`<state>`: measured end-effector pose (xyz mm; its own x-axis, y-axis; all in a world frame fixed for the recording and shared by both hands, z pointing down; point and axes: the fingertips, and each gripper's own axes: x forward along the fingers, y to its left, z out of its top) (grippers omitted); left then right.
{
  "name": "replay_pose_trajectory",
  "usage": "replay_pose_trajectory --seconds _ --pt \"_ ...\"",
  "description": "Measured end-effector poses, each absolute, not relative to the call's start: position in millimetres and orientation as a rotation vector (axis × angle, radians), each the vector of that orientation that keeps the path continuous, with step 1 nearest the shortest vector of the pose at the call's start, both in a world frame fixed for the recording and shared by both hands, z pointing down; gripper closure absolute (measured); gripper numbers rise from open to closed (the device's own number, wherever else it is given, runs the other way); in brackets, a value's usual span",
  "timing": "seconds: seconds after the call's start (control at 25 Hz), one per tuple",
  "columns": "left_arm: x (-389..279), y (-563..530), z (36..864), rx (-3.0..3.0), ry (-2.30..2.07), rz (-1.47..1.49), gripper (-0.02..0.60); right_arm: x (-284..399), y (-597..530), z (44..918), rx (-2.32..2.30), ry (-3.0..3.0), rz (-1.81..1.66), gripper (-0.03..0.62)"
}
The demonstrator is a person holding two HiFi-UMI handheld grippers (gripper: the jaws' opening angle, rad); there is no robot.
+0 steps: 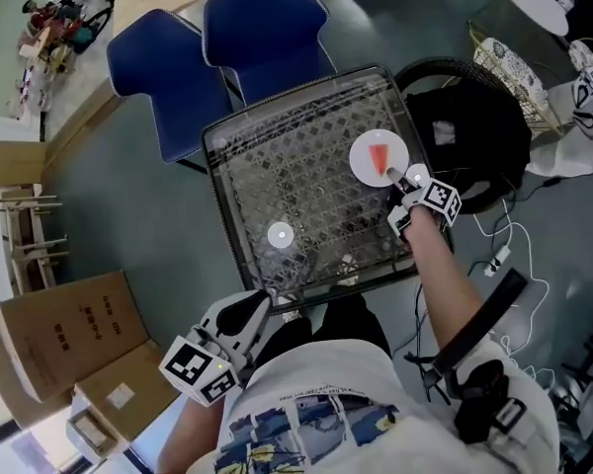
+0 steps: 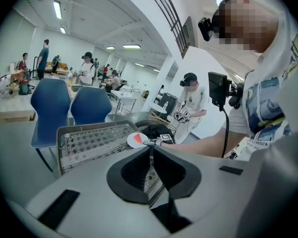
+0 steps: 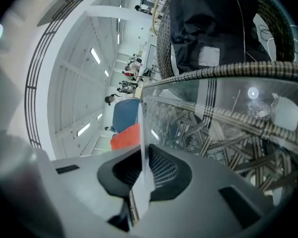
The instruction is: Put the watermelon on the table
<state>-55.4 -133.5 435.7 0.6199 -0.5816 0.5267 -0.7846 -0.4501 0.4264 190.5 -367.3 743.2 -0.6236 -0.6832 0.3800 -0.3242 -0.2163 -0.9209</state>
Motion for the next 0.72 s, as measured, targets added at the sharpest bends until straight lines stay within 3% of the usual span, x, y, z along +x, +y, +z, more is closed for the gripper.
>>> replay_pose_trajectory --seconds 0.72 --pt "-40.3 -141.1 439.2 2.151 -1.098 0.386 0.552 209.3 -374.4 774.7 -1.622 1.92 -1.975 0.546"
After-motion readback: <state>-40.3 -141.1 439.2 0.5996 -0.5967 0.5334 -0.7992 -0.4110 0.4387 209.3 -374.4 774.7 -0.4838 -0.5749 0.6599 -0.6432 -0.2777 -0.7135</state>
